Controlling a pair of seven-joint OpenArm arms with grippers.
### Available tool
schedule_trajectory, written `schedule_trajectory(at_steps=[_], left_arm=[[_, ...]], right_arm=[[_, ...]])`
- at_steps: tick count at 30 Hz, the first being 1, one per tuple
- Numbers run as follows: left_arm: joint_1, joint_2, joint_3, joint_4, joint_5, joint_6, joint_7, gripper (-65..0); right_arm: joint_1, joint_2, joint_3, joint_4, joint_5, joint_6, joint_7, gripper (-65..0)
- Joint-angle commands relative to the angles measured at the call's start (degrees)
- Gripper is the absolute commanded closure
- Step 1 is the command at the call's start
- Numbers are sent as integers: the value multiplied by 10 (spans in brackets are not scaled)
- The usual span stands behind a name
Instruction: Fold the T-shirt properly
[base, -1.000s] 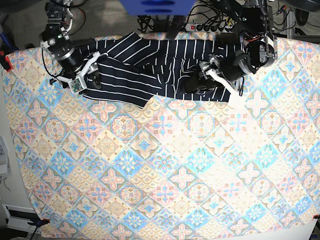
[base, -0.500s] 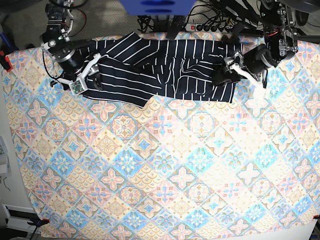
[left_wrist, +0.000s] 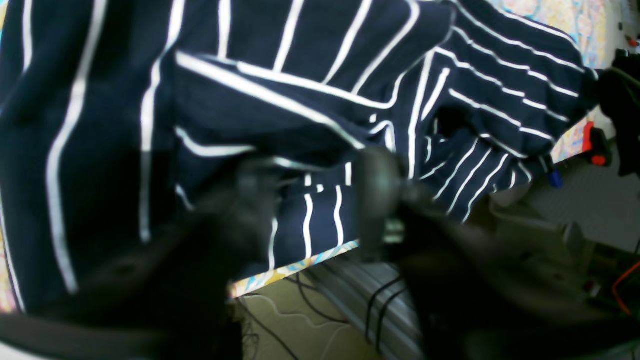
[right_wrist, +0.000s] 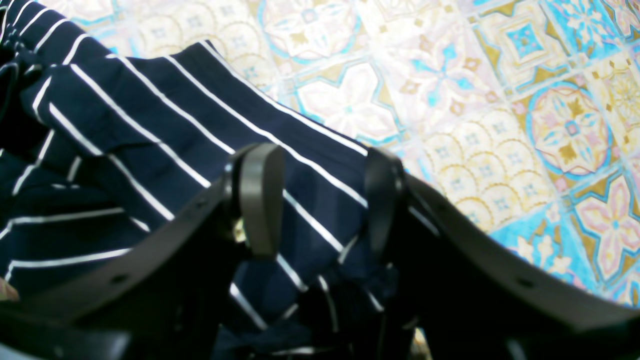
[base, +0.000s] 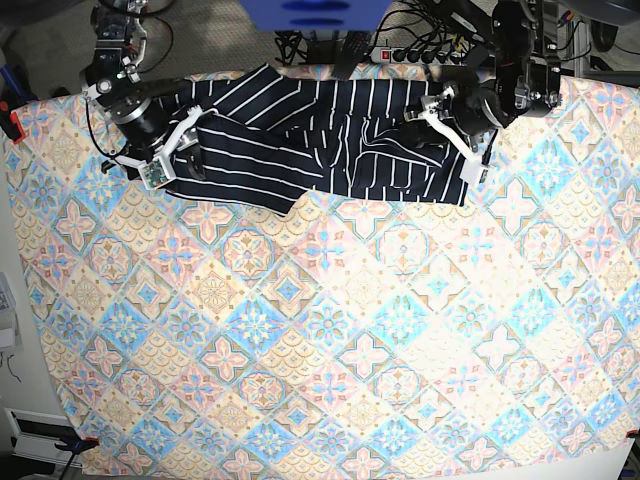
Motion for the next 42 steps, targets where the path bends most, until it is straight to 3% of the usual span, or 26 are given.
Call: schedule_trajectory(at_steps=[1, 3, 10, 17, 21, 25, 36, 38, 42], left_arm=[[-1, -4, 2, 2, -11, -3, -6, -130], [-1, -4, 1, 2, -15, -4, -6, -100], [4, -7, -42, 47, -12, -3, -5, -187], [0, -30, -84, 27, -10, -4, -5, -337], [-20, -32, -82, -7, -9, -4, -5, -354], [-37, -33, -53, -63, -9, -4, -5, -352], [-40, -13, 33, -65, 41, -4, -9, -347], [-40, -14, 57, -65, 39, -4, -27, -304], [-40, -14, 107, -63, 38, -4, -32, -148]], right_arm=[[-1, 4, 3, 11, 7, -1, 14, -264], [-1, 4, 3, 11, 7, -1, 14, -264], [1, 4, 2, 11, 7, -1, 14, -264], [1, 4, 2, 11, 8, -1, 14, -264], [1, 4, 1, 11, 8, -1, 14, -265], [1, 4, 1, 11, 8, -1, 14, -265], [1, 4, 2, 11, 8, -1, 14, -265], [2, 4, 2, 11, 8, -1, 14, -265], [2, 4, 2, 11, 8, -1, 14, -265]])
